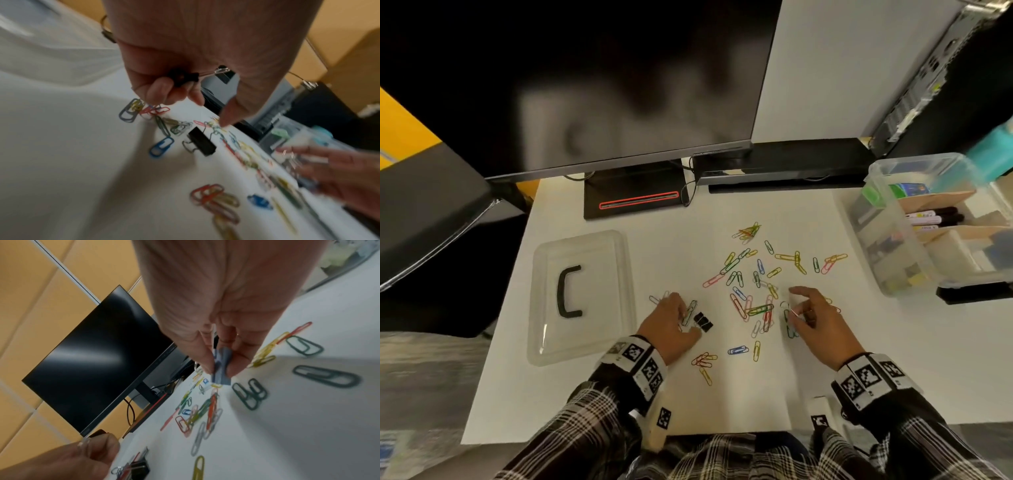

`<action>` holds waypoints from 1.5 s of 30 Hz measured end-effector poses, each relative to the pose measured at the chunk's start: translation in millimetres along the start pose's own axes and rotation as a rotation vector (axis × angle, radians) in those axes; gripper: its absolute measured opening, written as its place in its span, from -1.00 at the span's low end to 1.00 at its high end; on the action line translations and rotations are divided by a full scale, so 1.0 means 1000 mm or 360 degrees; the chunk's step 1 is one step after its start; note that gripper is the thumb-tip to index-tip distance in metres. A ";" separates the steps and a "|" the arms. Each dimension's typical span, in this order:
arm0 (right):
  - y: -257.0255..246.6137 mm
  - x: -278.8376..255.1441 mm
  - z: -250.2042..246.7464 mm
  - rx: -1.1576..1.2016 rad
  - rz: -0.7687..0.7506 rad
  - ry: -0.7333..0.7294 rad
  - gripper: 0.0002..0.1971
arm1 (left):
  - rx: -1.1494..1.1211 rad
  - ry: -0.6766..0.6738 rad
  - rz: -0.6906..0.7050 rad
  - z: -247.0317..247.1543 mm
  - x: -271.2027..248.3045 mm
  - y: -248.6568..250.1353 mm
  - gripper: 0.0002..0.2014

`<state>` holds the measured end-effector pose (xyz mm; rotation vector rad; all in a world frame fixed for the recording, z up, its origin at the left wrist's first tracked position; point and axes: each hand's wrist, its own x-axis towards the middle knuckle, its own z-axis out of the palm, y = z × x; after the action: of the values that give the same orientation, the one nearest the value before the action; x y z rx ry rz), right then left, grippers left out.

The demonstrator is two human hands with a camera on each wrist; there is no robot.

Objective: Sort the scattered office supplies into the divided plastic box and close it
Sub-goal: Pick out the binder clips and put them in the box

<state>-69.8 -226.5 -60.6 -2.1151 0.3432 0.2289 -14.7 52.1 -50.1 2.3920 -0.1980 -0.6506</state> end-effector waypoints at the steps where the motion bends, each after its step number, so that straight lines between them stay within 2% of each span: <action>1: -0.003 0.001 -0.001 -0.0013 -0.0021 0.0014 -0.63 | 0.0089 -0.0021 -0.0012 0.001 0.001 0.001 -0.66; 4: -0.014 0.004 -0.010 -0.0181 -0.0150 0.0111 -0.71 | 0.0401 -0.0141 0.0011 0.003 0.006 0.005 -0.49; 8: -0.033 0.011 -0.052 -0.0365 -0.0520 0.0602 -0.82 | 0.0511 -0.0076 0.0091 0.006 0.013 0.009 -0.49; 12: -0.040 0.014 -0.114 -0.0421 -0.0393 0.1115 -0.85 | 0.0623 -0.0076 0.0135 0.008 0.019 0.016 -0.53; 14: -0.032 0.015 -0.140 -0.0485 -0.0359 0.1384 -0.85 | 0.0647 -0.0105 0.0086 0.009 0.022 0.018 -0.55; 16: -0.018 0.018 -0.157 -0.0511 -0.0282 0.1515 -0.82 | 0.0613 -0.0122 0.0031 0.008 0.023 0.020 -0.56; 18: -0.003 0.023 -0.164 -0.0531 -0.0130 0.1457 -0.77 | 0.0572 -0.0132 -0.0025 0.007 0.025 0.022 -0.57; 20: 0.005 0.028 -0.163 -0.0577 0.0037 0.1229 -0.69 | 0.0523 -0.0155 -0.0092 0.006 0.026 0.023 -0.59; 23: 0.003 0.028 -0.157 -0.0692 0.0073 0.0887 -0.65 | 0.0504 -0.0178 -0.0130 0.004 0.028 0.023 -0.62; 25: 0.002 0.025 -0.158 -0.0679 0.0061 0.0920 -0.60 | 0.0479 -0.0174 -0.0130 0.003 0.028 0.024 -0.63; 28: 0.008 0.019 -0.168 -0.0599 0.0003 0.1168 -0.57 | 0.0342 -0.0127 -0.0085 0.001 0.027 0.030 -0.62; 32: 0.034 0.014 -0.189 -0.0797 -0.0040 0.1353 -0.60 | 0.0151 0.0026 0.0127 -0.003 0.027 0.056 -0.64; 36: 0.064 0.012 -0.199 -0.0805 0.0233 0.1257 -0.44 | 0.0085 0.0023 0.0354 0.004 0.035 0.120 -0.63; 41: 0.083 0.014 -0.190 -0.0662 0.0140 0.1222 -0.32 | 0.0177 -0.0016 0.0770 0.038 0.056 0.227 -0.63; 45: 0.085 0.014 -0.188 -0.0587 0.0104 0.1243 -0.30 | 0.0308 -0.0063 0.0930 0.078 0.080 0.306 -0.61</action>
<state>-79.1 -430.9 -31.7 -2.4905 0.8780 -0.5595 22.2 -253.4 56.0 2.3266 -0.9704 -0.4113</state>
